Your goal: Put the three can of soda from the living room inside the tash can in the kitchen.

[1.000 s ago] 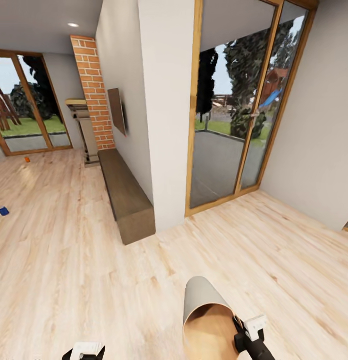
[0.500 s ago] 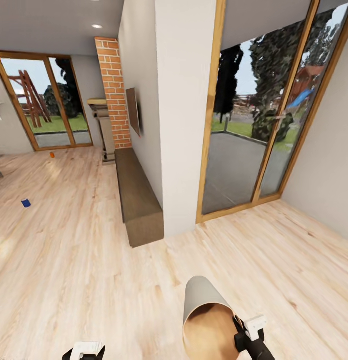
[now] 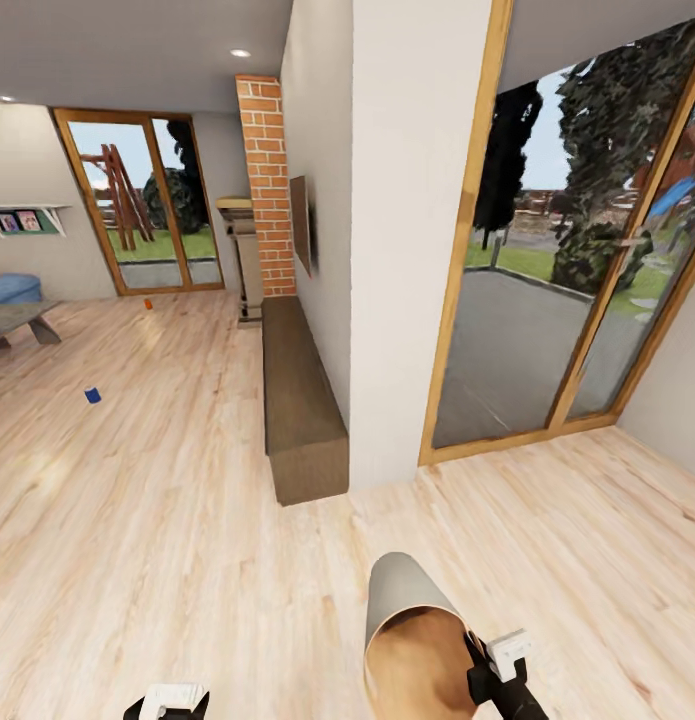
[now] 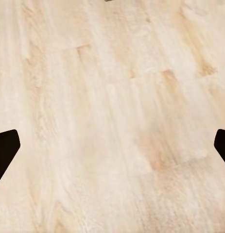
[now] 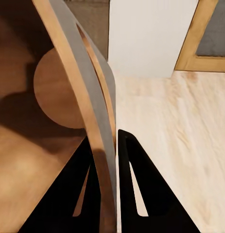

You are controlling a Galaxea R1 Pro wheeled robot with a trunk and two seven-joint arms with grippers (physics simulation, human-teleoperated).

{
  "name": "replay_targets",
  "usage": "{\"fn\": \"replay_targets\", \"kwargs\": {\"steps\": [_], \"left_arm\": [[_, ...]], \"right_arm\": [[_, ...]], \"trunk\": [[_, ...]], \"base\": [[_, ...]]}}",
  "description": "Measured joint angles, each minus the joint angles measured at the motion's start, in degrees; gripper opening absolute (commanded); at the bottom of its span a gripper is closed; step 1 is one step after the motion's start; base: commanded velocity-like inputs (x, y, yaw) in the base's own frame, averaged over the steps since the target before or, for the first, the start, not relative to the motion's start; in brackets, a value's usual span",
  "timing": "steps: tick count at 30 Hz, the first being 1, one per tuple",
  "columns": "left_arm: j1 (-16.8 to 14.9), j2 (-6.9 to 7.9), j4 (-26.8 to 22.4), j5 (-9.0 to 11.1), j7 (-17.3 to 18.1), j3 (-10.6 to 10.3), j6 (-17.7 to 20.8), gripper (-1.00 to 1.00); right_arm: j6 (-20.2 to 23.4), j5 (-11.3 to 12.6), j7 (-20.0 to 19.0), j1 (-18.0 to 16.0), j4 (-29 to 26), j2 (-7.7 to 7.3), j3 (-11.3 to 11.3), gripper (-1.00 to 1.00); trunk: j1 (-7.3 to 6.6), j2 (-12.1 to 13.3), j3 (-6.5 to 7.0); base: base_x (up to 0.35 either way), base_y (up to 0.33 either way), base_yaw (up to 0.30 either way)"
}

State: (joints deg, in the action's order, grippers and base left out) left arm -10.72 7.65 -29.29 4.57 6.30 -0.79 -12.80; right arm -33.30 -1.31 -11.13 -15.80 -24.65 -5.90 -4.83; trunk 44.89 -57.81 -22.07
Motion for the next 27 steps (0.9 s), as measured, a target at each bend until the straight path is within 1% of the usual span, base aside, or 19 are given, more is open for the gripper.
{"fn": "replay_targets", "kwargs": {"steps": [19,23,27], "left_arm": [[0.0,0.09,0.0,0.1,0.0,0.0,-0.5,1.00],[0.0,0.09,0.0,0.1,0.0,0.0,-0.5,1.00],[0.0,0.09,0.0,0.1,0.0,0.0,-0.5,1.00]], "right_arm": [[0.0,-0.1,0.0,0.0,0.0,0.05,0.0,-1.00],[0.0,0.0,0.0,0.0,0.0,0.08,0.0,-1.00],[0.0,0.0,0.0,0.0,0.0,0.09,0.0,-1.00]], "trunk": [[0.00,0.0,0.00],[0.00,0.0,0.00],[0.00,0.0,0.00]], "base": [[0.312,-0.011,0.239],[0.292,0.071,0.240],[0.132,0.130,0.235]]}}
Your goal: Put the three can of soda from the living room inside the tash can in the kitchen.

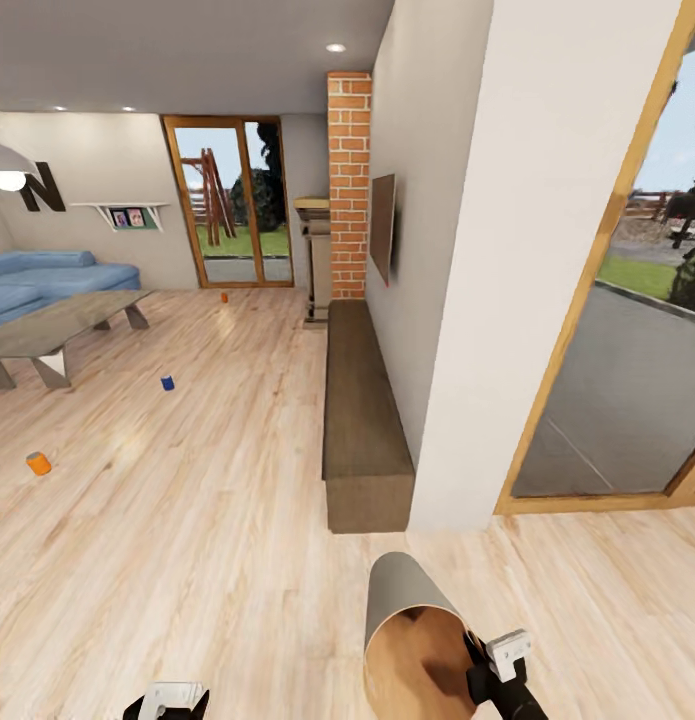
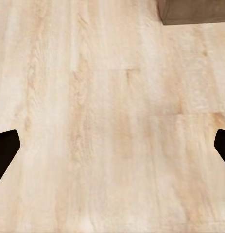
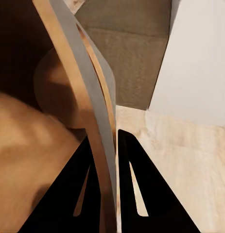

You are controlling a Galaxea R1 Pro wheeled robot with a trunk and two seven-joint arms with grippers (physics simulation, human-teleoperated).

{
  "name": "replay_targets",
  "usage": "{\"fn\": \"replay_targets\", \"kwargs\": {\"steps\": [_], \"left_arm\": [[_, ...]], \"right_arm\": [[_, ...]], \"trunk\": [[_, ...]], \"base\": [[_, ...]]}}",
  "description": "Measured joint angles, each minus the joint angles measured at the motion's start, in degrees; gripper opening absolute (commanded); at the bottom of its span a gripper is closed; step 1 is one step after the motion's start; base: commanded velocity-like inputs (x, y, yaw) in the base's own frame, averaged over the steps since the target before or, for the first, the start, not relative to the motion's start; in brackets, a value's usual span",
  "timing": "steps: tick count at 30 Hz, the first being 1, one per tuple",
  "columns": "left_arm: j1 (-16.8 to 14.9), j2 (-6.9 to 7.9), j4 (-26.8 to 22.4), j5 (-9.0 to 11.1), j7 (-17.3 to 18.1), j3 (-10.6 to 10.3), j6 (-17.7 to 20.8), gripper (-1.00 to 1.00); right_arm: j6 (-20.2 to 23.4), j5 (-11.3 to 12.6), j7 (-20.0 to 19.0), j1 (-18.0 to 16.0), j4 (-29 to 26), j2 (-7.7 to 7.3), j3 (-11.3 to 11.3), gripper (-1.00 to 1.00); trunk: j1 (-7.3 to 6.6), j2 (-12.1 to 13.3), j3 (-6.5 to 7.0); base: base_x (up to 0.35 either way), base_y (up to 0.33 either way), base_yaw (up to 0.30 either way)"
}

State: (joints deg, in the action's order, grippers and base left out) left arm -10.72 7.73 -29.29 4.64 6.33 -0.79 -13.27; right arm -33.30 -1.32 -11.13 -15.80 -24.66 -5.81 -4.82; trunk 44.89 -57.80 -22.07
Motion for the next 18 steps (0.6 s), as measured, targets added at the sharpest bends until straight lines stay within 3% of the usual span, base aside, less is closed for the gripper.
{"fn": "replay_targets", "kwargs": {"steps": [7,12,18], "left_arm": [[0.0,-0.03,0.0,0.0,0.0,0.0,-0.1,1.00],[0.0,-0.07,0.0,0.0,0.0,0.0,-1.1,1.00],[0.0,-0.15,0.0,-0.1,0.0,0.0,-1.5,1.00]], "right_arm": [[0.0,-0.2,0.0,0.0,0.0,-0.03,0.0,-1.00],[0.0,-2.2,0.0,0.0,0.0,-0.01,0.0,-1.00],[0.0,-2.7,0.1,0.0,0.1,0.24,0.1,-1.00]], "trunk": [[0.00,0.0,0.00],[0.00,0.0,0.00],[0.00,0.0,0.00]], "base": [[0.018,0.082,0.064],[0.002,0.011,0.006],[0.000,0.002,0.099]]}}
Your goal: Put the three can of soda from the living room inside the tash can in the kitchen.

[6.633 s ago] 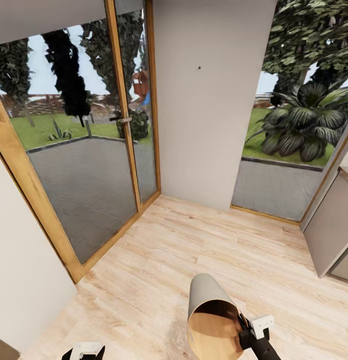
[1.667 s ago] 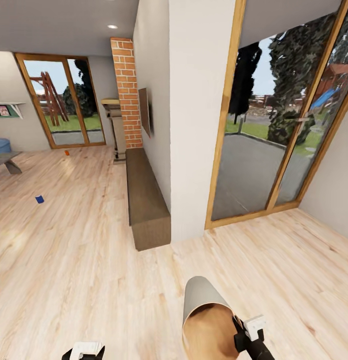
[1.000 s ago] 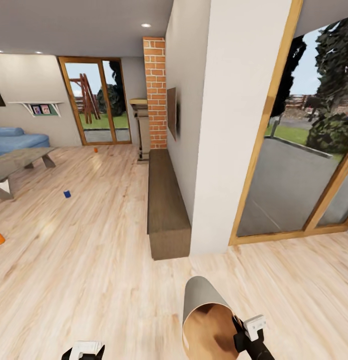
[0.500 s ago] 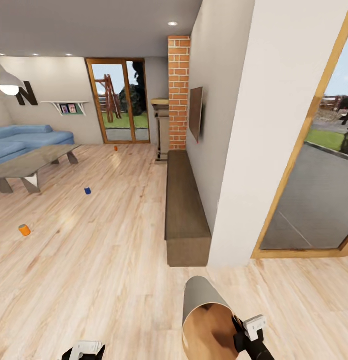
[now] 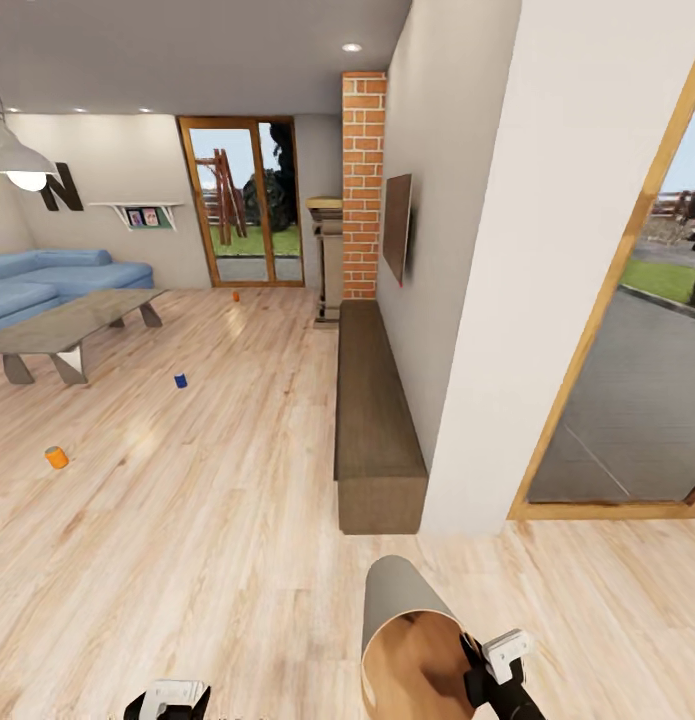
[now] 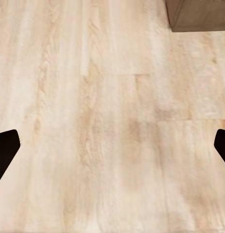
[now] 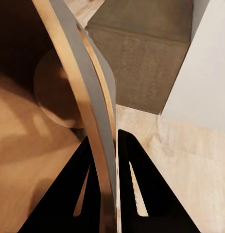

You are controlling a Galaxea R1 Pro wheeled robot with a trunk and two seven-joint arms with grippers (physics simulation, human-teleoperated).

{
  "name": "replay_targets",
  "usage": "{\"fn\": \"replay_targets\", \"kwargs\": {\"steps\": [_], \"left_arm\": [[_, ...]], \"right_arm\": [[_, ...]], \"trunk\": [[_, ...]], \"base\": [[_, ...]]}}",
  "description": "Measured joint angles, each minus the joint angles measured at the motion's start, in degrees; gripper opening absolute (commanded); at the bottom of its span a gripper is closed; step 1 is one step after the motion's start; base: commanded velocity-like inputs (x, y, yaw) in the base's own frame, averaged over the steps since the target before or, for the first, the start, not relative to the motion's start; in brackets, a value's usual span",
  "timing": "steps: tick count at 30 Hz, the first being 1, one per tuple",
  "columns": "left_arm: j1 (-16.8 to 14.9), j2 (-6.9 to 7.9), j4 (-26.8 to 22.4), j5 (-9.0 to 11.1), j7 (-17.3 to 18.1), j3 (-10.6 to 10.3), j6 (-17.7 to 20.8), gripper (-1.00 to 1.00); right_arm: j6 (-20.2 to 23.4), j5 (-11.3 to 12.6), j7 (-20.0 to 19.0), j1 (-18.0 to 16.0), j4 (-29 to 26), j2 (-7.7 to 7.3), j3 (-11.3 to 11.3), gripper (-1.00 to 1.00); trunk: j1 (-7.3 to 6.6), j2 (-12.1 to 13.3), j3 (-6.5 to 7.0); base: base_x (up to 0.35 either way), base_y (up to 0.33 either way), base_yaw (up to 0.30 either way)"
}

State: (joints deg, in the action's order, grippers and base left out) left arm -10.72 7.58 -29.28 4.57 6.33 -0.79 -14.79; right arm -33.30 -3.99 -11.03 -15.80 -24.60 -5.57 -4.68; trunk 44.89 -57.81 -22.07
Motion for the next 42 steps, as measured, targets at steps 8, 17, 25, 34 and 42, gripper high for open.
{"fn": "replay_targets", "kwargs": {"steps": [8,17,25,34,42], "left_arm": [[0.0,0.04,0.0,0.0,0.0,0.0,-0.1,1.00],[0.0,0.06,0.0,0.0,0.0,0.0,-0.1,1.00],[0.0,0.06,0.0,0.0,0.0,0.0,-0.1,1.00],[0.0,0.06,-0.1,0.0,0.0,0.0,-0.1,1.00],[0.0,0.06,0.0,0.0,0.0,0.0,-0.1,1.00]], "right_arm": [[0.0,-0.3,3.3,0.0,0.0,0.27,0.0,-1.00],[0.0,-0.7,3.7,0.0,0.0,0.29,-0.1,-1.00],[0.0,-0.6,3.7,0.0,0.0,0.29,-0.1,-1.00],[0.0,-0.6,3.7,0.0,0.0,0.31,-0.1,-1.00],[0.0,-0.6,3.8,0.0,0.1,0.37,-0.1,-1.00]], "trunk": [[0.00,0.0,0.00],[0.00,0.0,0.00],[0.00,0.0,0.00],[0.00,0.0,0.00],[0.00,0.0,0.00]], "base": [[0.000,0.000,0.237],[0.000,0.000,0.254],[0.000,0.000,0.255],[0.000,0.000,0.255],[0.000,0.000,0.255]]}}
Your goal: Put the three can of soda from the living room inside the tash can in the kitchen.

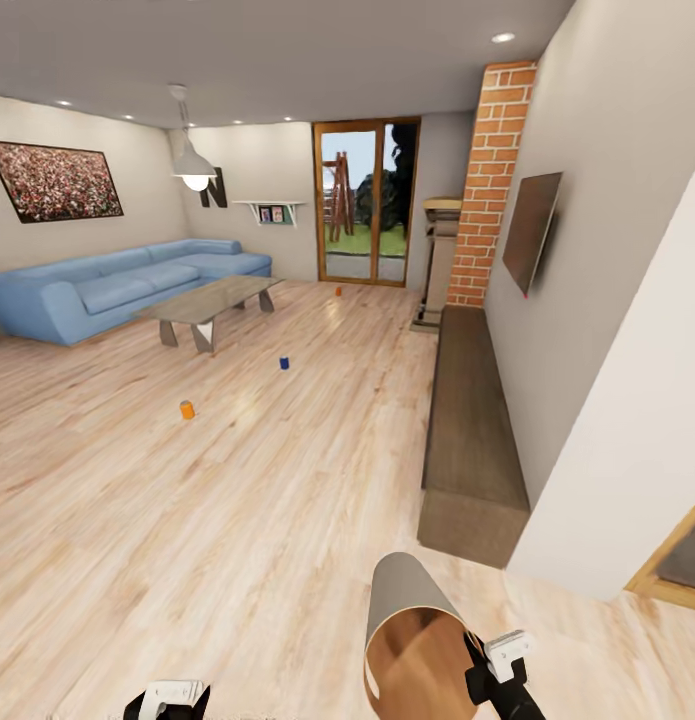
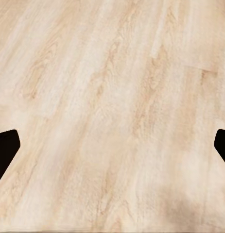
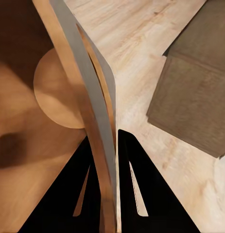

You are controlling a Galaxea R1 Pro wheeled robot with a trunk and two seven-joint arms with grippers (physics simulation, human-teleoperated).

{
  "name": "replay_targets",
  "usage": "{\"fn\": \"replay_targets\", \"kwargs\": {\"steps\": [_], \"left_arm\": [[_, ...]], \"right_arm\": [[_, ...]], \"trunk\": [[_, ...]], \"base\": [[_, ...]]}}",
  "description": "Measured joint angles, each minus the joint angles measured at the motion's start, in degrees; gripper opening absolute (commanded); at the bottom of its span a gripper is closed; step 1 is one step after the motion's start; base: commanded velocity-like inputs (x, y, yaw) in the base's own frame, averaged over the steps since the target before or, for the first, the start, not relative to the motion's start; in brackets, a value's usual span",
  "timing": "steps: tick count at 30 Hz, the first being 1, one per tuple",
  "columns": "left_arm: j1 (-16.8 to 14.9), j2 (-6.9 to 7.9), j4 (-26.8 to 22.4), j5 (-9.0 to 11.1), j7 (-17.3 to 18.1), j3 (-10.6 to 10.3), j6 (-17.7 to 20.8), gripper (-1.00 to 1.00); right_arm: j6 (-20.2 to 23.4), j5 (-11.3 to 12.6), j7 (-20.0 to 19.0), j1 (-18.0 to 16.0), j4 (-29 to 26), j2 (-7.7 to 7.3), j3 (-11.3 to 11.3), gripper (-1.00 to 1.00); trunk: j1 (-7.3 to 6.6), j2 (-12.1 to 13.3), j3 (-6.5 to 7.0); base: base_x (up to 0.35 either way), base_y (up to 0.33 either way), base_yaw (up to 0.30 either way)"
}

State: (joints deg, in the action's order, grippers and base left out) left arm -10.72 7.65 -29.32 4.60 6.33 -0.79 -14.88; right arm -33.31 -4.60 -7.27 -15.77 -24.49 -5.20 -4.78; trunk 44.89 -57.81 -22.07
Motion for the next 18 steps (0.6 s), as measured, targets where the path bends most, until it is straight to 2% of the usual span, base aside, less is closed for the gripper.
{"fn": "replay_targets", "kwargs": {"steps": [18], "left_arm": [[0.0,-0.05,0.0,0.0,0.0,0.0,0.0,1.00]], "right_arm": [[0.0,0.0,0.0,0.1,0.5,0.01,-0.1,-1.00]], "trunk": [[0.00,0.0,0.00]], "base": [[0.000,0.000,0.236]]}}
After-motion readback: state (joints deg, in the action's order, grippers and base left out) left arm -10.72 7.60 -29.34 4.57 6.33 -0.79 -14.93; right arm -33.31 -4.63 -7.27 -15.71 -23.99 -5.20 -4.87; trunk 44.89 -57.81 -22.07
